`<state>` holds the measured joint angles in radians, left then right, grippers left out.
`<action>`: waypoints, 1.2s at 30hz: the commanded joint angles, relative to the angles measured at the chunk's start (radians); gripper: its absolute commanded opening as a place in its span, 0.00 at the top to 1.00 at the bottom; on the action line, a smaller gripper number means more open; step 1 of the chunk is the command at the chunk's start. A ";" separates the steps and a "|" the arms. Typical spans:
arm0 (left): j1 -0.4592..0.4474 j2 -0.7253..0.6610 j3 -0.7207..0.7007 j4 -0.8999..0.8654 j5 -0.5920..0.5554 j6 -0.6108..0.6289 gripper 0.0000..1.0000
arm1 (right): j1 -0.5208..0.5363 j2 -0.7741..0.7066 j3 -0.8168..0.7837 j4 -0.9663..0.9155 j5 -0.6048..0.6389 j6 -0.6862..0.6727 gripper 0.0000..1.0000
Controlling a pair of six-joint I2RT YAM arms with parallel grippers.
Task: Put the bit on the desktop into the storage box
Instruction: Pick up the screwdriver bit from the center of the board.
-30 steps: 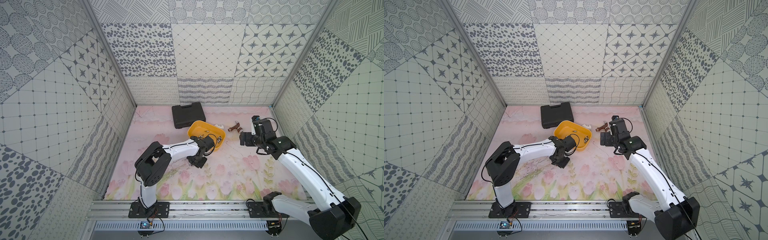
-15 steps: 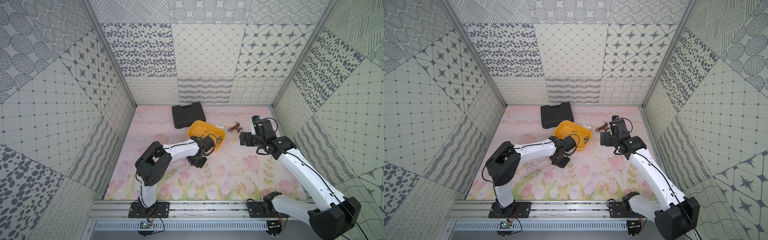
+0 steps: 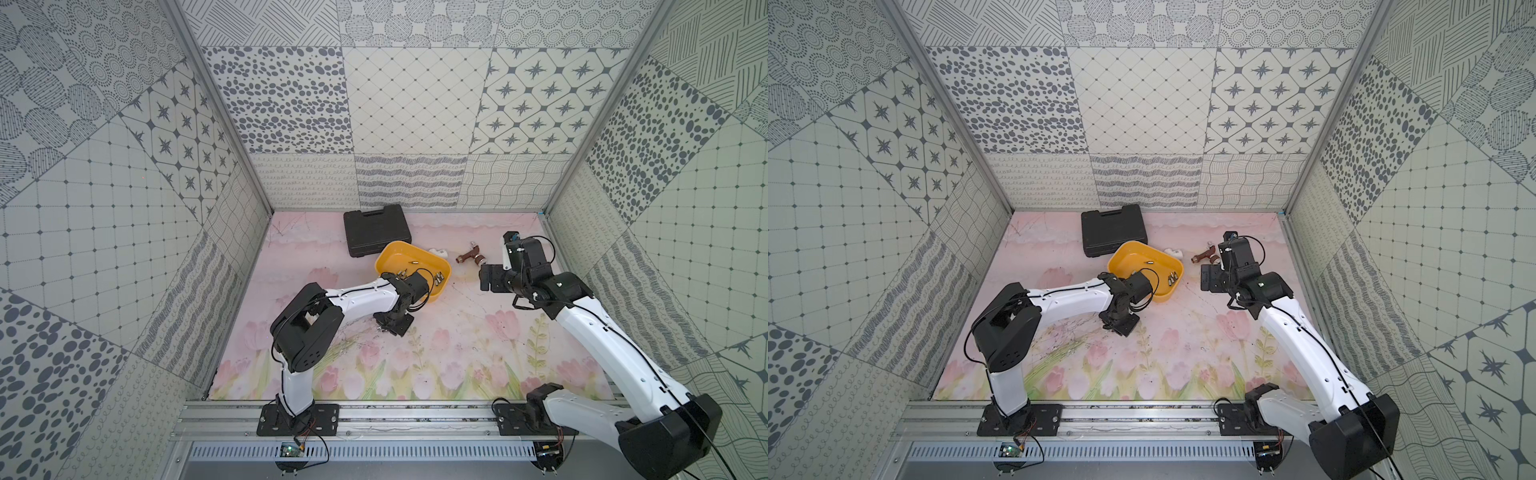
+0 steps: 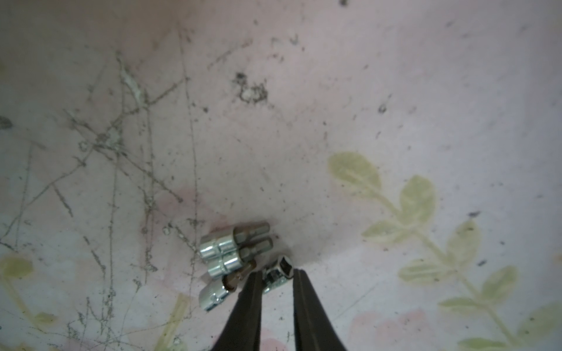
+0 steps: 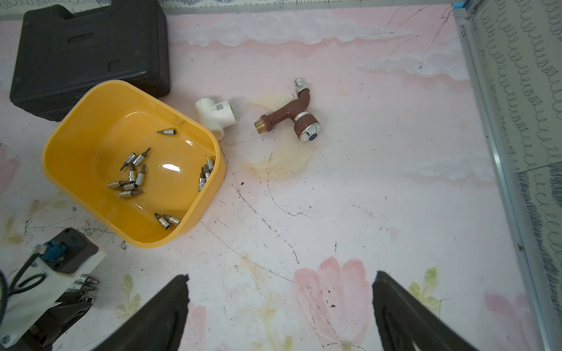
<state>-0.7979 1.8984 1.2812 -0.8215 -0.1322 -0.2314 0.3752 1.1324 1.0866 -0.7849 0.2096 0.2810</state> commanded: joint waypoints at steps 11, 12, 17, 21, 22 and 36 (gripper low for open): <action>-0.003 0.020 0.000 -0.015 0.049 0.012 0.74 | -0.002 -0.003 0.003 0.024 0.004 0.001 0.04; -0.001 0.020 -0.001 -0.013 0.050 0.010 0.75 | -0.002 -0.003 0.004 0.025 0.004 0.000 0.03; -0.003 0.022 -0.001 -0.005 0.059 0.008 0.77 | -0.002 -0.002 0.004 0.025 0.004 0.000 0.04; -0.003 0.029 -0.001 -0.002 0.065 0.006 0.79 | -0.003 -0.003 0.008 0.024 0.004 -0.001 0.03; -0.002 0.031 -0.001 -0.002 0.066 0.006 0.79 | -0.002 -0.005 0.008 0.024 0.005 -0.002 0.03; -0.002 -0.014 -0.017 0.027 0.089 0.003 0.84 | -0.002 -0.020 0.003 0.024 0.007 0.000 0.03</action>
<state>-0.7986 1.9095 1.2701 -0.8082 -0.0776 -0.2321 0.3752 1.1320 1.0866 -0.7849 0.2100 0.2810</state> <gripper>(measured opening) 0.170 0.966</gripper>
